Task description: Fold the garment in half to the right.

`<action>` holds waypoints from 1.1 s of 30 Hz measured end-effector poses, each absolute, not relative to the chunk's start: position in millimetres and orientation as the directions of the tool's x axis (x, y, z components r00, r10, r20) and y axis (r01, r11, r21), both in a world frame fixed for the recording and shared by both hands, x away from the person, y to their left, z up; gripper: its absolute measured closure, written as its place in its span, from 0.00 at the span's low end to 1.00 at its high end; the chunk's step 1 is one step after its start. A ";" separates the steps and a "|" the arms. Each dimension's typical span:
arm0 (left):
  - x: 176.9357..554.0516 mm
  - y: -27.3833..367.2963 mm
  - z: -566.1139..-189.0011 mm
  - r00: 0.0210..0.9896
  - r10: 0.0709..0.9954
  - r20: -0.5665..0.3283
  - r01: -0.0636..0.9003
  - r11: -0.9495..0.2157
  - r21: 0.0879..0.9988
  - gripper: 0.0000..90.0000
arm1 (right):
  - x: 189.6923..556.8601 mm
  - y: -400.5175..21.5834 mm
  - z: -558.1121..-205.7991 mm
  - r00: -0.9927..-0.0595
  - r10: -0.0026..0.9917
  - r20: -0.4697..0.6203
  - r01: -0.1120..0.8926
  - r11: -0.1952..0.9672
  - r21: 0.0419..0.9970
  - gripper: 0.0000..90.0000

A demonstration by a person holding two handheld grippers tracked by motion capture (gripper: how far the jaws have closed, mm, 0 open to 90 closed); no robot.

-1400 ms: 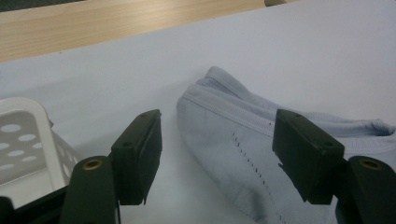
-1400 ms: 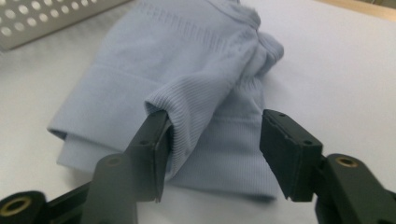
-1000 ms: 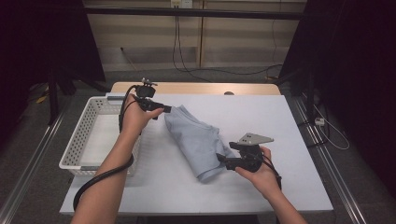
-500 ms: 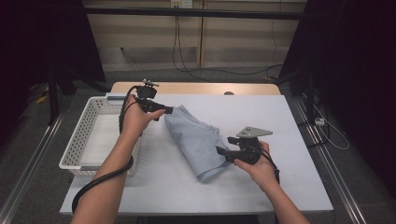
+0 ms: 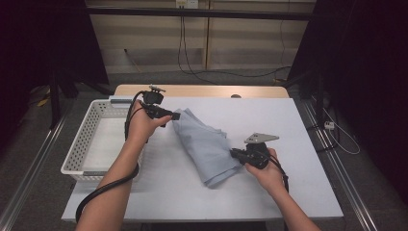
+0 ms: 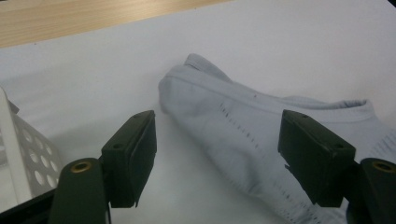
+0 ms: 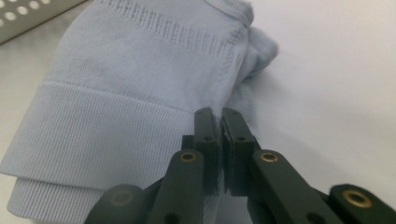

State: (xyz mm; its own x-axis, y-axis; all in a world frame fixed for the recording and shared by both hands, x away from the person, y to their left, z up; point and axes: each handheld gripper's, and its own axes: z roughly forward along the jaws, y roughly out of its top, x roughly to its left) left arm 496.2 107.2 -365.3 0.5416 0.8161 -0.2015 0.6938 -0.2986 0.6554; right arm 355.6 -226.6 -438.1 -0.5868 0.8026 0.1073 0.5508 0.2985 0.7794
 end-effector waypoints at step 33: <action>483.1 101.7 -375.0 0.556 0.801 -0.220 0.695 -0.304 0.652 0.28 | 348.7 -243.5 -436.7 -0.542 0.833 0.108 0.509 0.223 0.832 0.41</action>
State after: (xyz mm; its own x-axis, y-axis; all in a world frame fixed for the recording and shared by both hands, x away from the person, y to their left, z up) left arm 483.1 101.7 -375.0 0.5563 0.8013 -0.2201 0.6951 -0.3036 0.6517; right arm 348.7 -243.5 -436.7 -0.5422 0.8332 0.1084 0.5087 0.2228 0.8316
